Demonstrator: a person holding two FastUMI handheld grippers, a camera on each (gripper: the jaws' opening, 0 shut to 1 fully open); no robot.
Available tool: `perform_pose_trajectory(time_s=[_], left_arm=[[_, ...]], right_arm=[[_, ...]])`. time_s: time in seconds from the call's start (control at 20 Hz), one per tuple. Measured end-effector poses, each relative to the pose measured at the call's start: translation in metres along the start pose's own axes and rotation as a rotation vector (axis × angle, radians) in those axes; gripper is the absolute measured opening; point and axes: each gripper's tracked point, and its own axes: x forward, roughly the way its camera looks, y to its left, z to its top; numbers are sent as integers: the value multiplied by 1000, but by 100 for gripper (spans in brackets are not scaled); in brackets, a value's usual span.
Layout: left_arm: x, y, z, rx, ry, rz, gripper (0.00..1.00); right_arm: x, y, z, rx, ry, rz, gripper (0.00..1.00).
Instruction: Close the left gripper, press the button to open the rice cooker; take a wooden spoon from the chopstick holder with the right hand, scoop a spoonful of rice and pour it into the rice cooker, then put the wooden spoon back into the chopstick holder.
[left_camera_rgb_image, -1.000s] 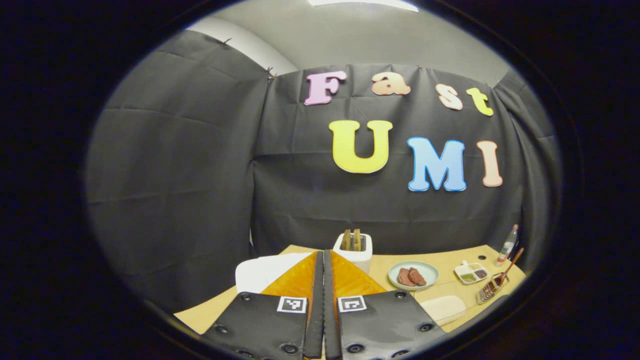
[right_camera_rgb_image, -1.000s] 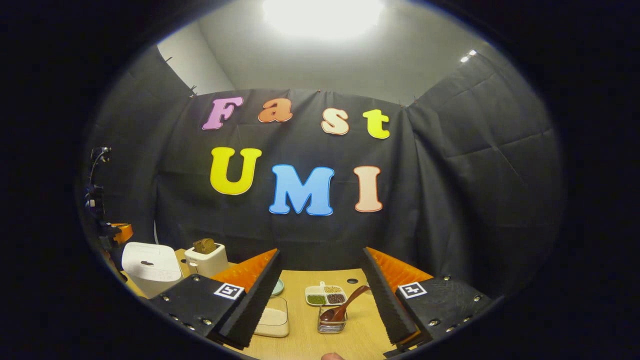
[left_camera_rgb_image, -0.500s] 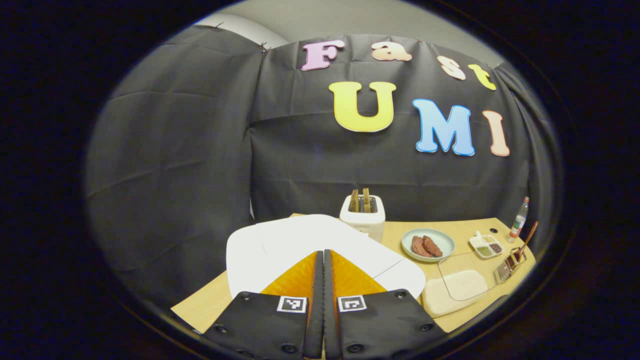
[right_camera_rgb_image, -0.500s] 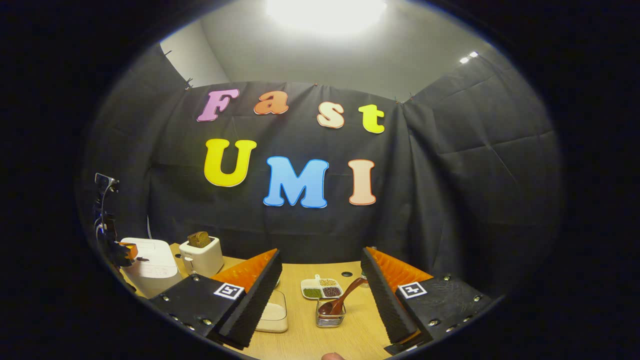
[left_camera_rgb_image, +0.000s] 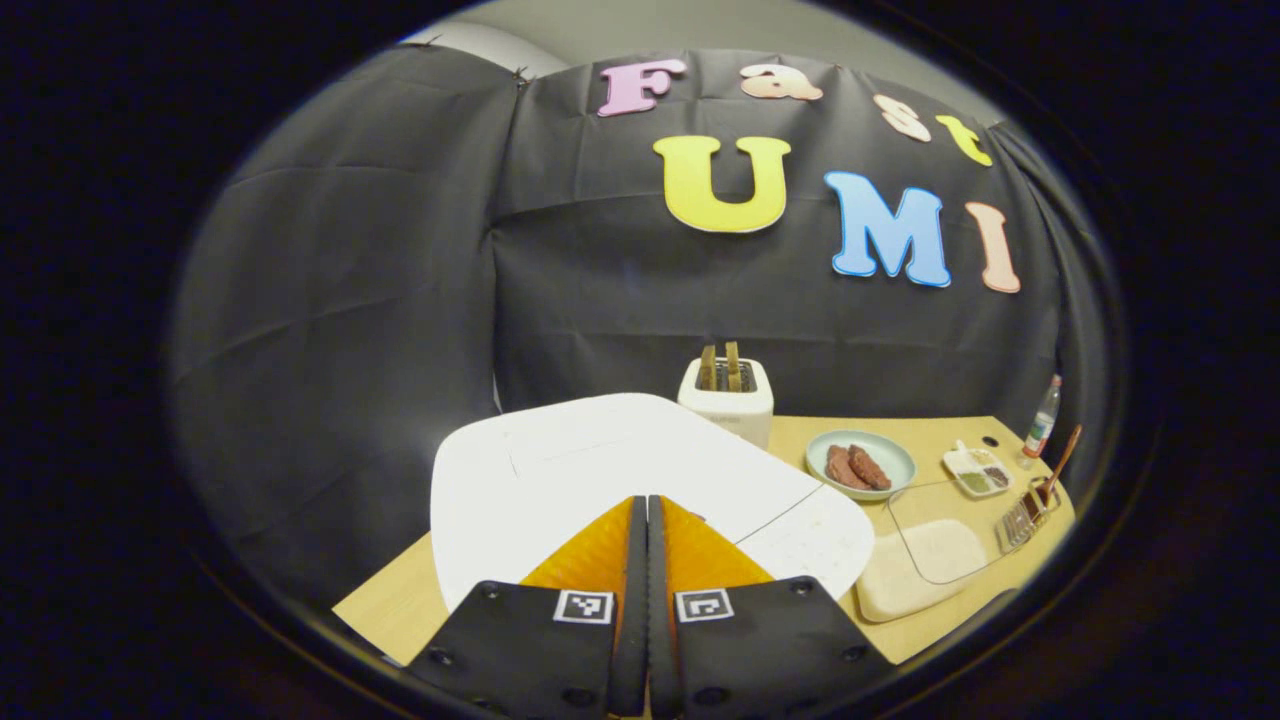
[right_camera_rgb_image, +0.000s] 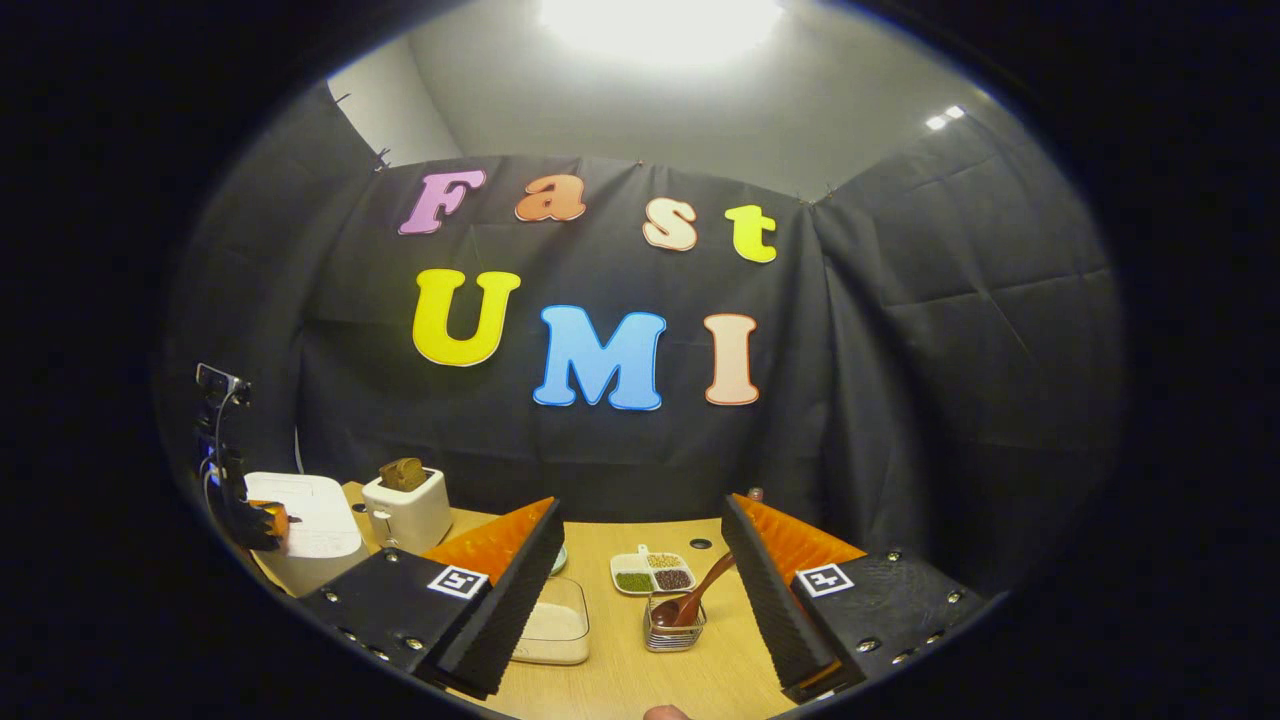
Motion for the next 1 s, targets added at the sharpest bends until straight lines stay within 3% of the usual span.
perform_pose_trajectory(time_s=[0.5,1.0], left_arm=[[-3,1,5,5,-26,-28,9],[-45,20,119,30,-287,90,9]], right_arm=[[3,20,6,-4,-28,20,96],[29,-3,21,15,-85,74,96]])
